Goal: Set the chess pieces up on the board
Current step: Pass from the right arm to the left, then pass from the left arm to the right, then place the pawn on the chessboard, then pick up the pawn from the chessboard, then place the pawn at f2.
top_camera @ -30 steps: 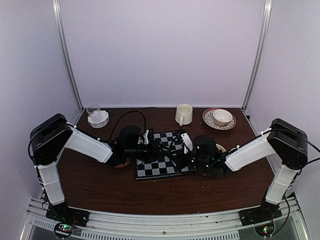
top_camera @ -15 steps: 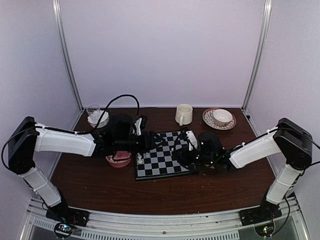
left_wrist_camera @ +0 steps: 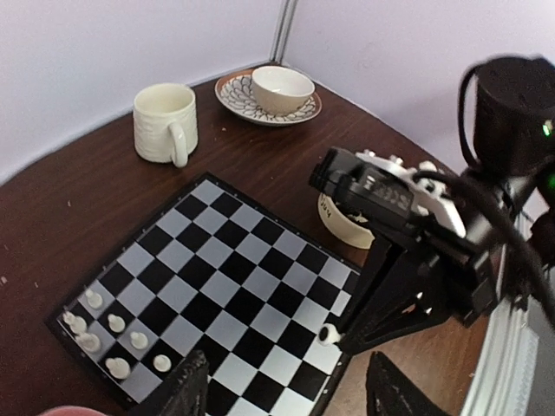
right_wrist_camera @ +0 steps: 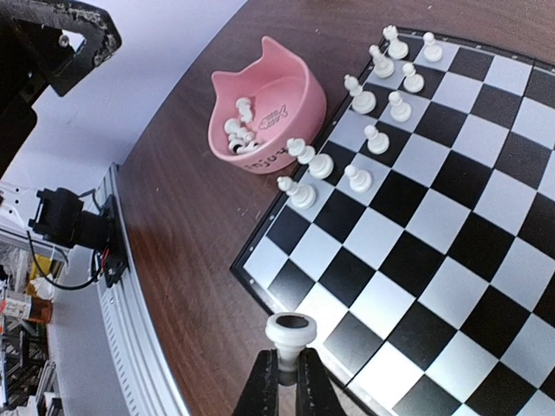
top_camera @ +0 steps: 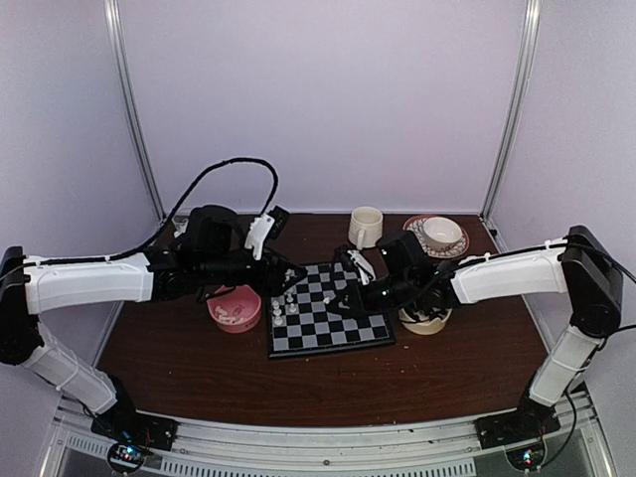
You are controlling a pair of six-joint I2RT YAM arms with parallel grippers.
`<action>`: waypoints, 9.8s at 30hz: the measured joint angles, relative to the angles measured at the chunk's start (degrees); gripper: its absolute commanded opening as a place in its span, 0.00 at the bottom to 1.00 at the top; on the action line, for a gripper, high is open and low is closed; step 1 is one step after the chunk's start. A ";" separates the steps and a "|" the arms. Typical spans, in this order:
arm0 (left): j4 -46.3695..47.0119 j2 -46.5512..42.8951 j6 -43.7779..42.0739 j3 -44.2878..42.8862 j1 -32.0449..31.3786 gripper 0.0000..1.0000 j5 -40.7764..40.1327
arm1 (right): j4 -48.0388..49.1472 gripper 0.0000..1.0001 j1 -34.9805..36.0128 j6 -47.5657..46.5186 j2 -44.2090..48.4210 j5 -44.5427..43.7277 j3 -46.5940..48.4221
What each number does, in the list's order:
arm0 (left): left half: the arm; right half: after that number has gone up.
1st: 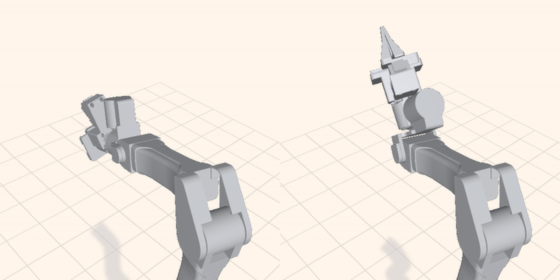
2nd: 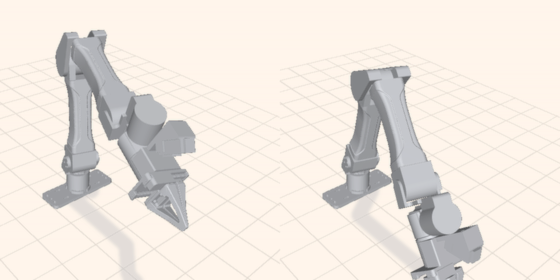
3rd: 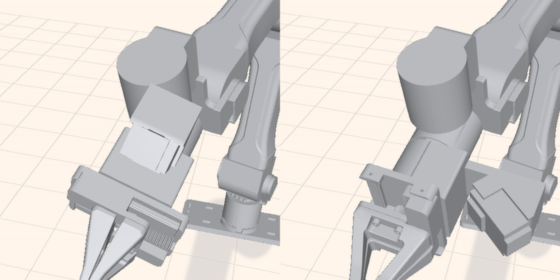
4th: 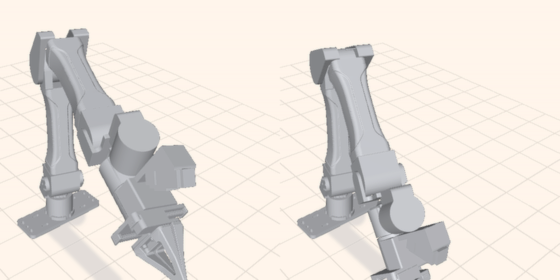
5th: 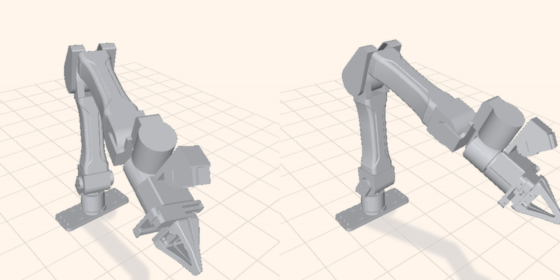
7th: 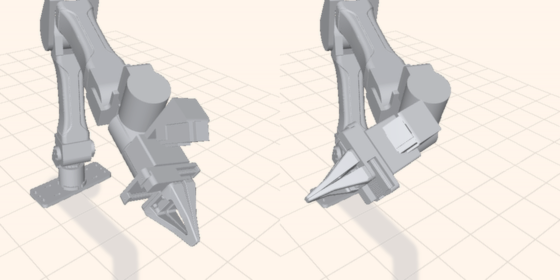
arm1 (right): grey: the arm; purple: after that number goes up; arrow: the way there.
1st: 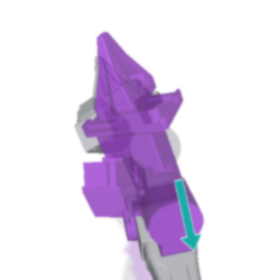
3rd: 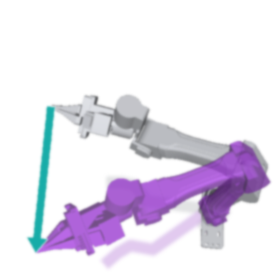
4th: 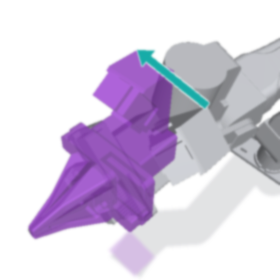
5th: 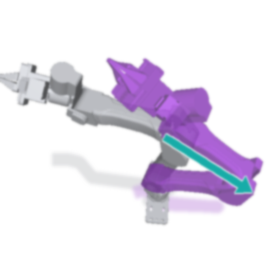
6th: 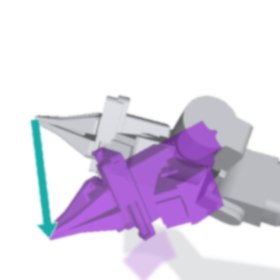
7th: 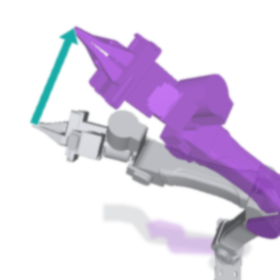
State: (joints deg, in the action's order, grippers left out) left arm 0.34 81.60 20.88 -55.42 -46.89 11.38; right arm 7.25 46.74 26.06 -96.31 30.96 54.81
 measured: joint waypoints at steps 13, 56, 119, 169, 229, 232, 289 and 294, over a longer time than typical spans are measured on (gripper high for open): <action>4.72 -2.67 -54.73 10.47 -2.47 0.62 10.32 | -26.38 0.00 -0.52 -5.29 -0.59 12.52 12.87; 8.74 10.49 -78.99 6.99 -5.73 0.17 7.23 | -17.97 0.00 -0.55 6.97 -9.14 23.85 14.27; 8.63 10.23 -46.66 2.43 -6.47 0.09 2.67 | -1.53 0.16 1.40 8.39 3.28 4.52 3.13; 13.73 -7.61 -28.68 11.80 -6.73 0.98 -11.08 | -35.98 0.00 1.77 -11.21 -11.45 -20.96 19.10; -7.93 -20.33 -6.67 14.12 -1.66 0.98 -42.88 | -39.30 0.08 7.72 -14.67 -16.52 -25.68 27.02; -8.09 -20.63 -4.68 16.09 1.14 0.98 -42.25 | -39.78 0.08 8.96 -15.26 -17.84 -25.62 29.55; -8.61 -19.67 1.18 18.21 6.36 0.98 -37.33 | -47.04 0.12 11.15 -17.35 -36.15 -26.10 55.23; -8.63 -19.67 1.20 18.21 6.36 0.98 -37.33 | -47.17 0.12 11.15 -17.35 -36.59 -26.34 55.80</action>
State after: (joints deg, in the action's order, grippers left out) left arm -8.29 61.93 22.09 -37.21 -40.53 -25.96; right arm -39.92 57.89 8.71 -132.90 4.62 110.61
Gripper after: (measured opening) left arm 0.976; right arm 0.119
